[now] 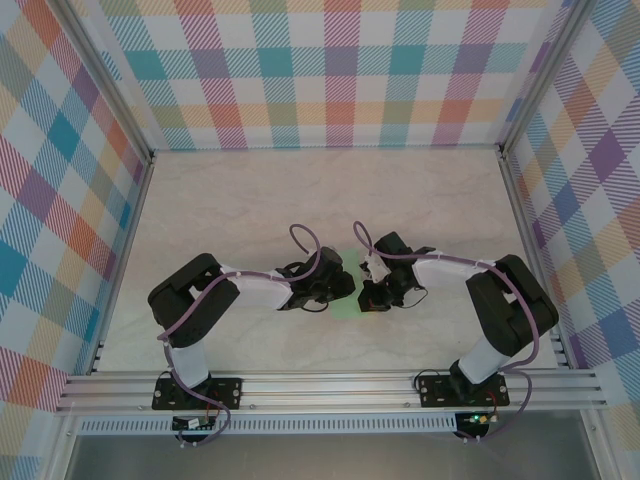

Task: Fold a paper plane with a square sheet of paper (pick it up from the middle)
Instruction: Fold the triangle a second time at the center of the table.

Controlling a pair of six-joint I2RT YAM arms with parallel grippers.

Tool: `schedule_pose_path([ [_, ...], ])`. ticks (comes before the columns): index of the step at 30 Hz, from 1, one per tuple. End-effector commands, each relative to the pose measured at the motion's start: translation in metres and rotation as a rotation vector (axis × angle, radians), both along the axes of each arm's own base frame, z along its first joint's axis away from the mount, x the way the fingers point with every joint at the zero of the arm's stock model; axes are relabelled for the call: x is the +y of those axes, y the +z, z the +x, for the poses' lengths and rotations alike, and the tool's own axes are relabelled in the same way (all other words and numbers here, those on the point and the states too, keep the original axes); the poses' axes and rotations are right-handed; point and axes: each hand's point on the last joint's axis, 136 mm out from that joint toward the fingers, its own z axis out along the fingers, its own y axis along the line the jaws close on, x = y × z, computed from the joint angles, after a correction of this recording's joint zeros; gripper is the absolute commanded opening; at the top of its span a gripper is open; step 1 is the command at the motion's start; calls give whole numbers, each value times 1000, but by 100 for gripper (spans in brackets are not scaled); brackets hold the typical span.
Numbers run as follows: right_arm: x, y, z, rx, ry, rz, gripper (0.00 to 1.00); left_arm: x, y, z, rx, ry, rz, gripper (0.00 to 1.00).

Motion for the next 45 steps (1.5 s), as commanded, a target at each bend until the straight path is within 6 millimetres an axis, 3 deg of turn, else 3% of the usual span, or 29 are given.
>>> schedule_pose_path([
  [1,-5,-4,4,-4,8,-35,5,12,-13,-11,16,10,58,26],
  [14,-23,-20,9,0,-47,-156,6,3,-11,-4,9,-9,69,26],
  [24,-28,-19,-21,118,-71,-102,8,8,-14,-5,14,5,88,26],
  [32,-35,-13,-27,142,-115,-86,9,7,-16,-5,18,0,90,26],
  [38,-47,-21,-34,173,-161,-113,9,6,-14,-5,15,-4,88,26],
  [40,-46,-13,-28,142,-172,-98,9,6,-13,-5,15,-7,87,26],
  [45,-23,35,-3,-8,-175,76,10,3,-9,-4,9,-12,77,26],
])
